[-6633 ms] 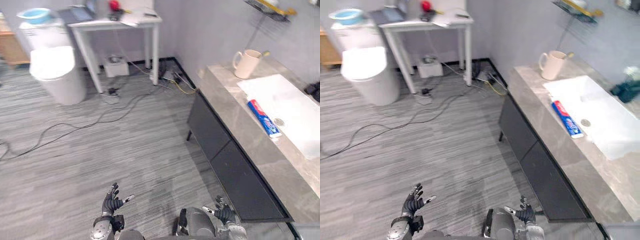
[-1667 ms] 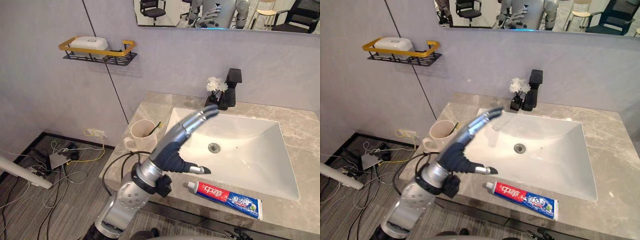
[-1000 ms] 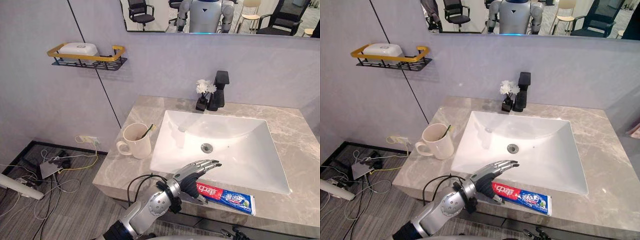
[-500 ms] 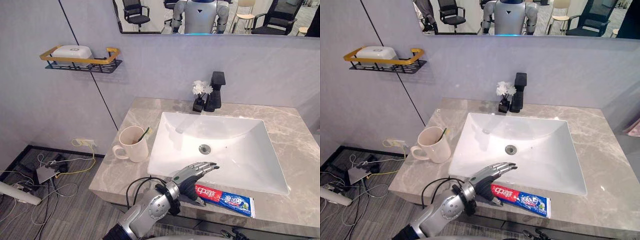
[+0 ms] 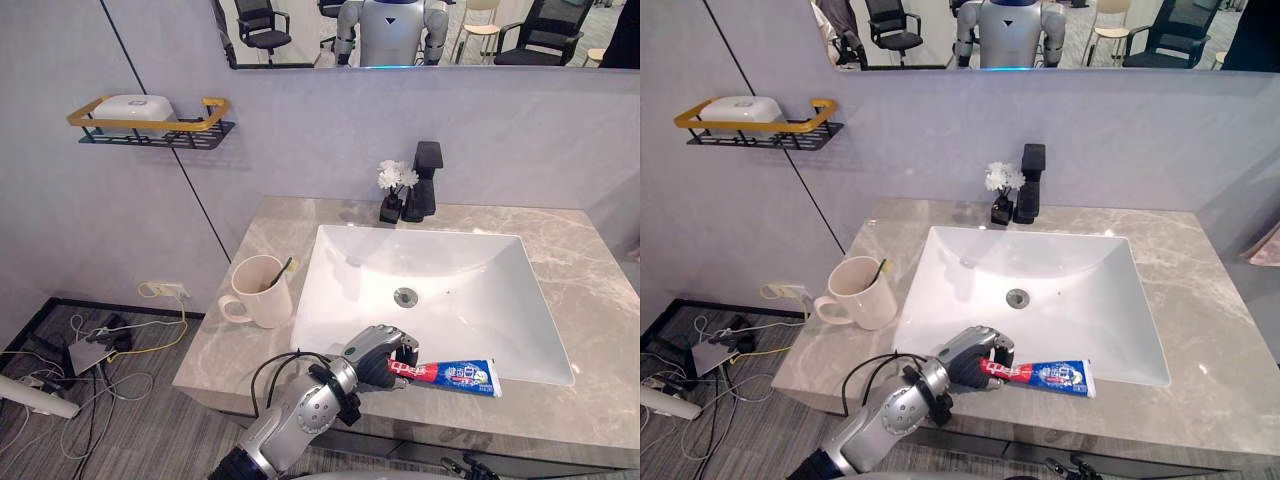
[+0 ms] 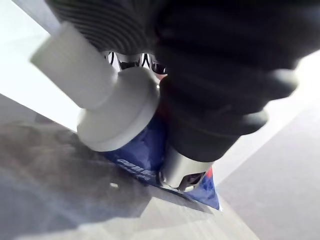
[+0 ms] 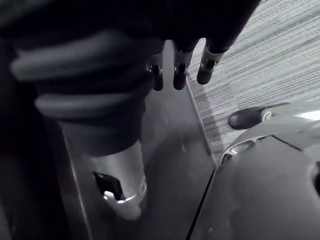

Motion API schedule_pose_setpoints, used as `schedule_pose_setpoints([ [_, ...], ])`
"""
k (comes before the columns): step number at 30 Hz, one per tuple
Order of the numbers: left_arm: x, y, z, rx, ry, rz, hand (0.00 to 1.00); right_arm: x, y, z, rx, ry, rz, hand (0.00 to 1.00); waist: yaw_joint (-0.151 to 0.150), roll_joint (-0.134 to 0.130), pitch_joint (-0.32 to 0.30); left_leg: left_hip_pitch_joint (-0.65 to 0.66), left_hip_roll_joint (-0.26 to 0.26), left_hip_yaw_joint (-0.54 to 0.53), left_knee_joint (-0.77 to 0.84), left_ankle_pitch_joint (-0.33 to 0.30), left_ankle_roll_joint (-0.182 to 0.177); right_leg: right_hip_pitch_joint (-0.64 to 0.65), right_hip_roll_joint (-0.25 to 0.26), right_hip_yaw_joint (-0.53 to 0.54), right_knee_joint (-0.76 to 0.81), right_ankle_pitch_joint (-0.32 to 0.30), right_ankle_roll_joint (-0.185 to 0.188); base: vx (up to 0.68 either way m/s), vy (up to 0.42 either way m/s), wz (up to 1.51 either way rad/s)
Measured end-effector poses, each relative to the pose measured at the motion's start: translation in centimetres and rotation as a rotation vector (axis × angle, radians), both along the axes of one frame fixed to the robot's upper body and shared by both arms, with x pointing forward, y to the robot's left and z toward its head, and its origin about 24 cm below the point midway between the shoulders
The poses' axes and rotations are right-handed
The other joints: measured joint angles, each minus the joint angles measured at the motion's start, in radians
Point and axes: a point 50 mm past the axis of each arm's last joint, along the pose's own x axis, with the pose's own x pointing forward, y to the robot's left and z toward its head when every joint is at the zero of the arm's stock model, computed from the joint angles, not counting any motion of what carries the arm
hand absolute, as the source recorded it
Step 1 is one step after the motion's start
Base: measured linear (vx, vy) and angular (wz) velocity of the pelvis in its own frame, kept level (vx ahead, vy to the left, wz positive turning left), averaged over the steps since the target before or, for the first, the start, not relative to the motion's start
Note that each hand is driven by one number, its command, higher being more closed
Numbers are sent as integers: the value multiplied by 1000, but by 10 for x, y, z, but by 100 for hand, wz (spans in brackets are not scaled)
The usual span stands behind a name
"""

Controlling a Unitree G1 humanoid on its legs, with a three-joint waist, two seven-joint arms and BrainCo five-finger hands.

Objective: Organize washtable

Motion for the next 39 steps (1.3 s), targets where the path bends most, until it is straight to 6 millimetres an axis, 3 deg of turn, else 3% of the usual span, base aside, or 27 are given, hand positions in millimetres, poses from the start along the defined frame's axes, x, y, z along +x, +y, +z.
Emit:
schedule_pose_setpoints([
  [12, 12, 34, 1, -40, 7, 200, 100, -15, -10, 3, -5, -13, -117, 0, -12, 8, 0, 16, 27, 70, 1, -16, -17, -24, 17, 70, 4, 2, -3, -16, -6, -18],
  [16, 18, 46, 17, -119, -37, 287, 100, -12, -19, 9, -24, -68, -185, 0, -28, 12, -3, 15, 33, 108, 2, -25, -19, -47, 27, 108, 7, 5, -6, 8, -8, -26],
  [23, 26, 62, 55, -296, -150, 398, 100, -10, -39, 30, -85, -212, -282, 0, -28, 7, -9, 10, 40, 158, 21, -49, -16, -70, 30, 155, 12, 6, -5, 18, 3, -20],
  [27, 27, 70, 75, -380, -207, 433, 100, -5, -56, 62, -152, -364, -231, 0, -31, -10, -8, 9, 45, 165, 40, -65, -15, -72, 33, 165, 20, 5, -5, 1, -10, -7],
  [33, 30, 86, 80, -383, -240, 490, 100, -4, -73, 116, -232, -551, -77, 0, -33, -18, -7, 6, 45, 176, 50, -72, -15, -83, 32, 177, 34, 3, -2, -38, -11, -7],
  [36, 28, 92, 82, -381, -253, 513, 100, -1, -88, 156, -300, -669, -5, 0, -48, -18, -7, -1, 46, 188, 62, -79, -14, -98, 30, 193, 44, 2, 0, -41, 1, -15],
  [39, 25, 94, 83, -374, -246, 504, 100, 4, -104, 211, -426, -868, 16, 0, -59, -18, -7, -2, 46, 207, 62, -80, -13, -116, 30, 209, 59, 0, 3, -34, 8, -17],
])
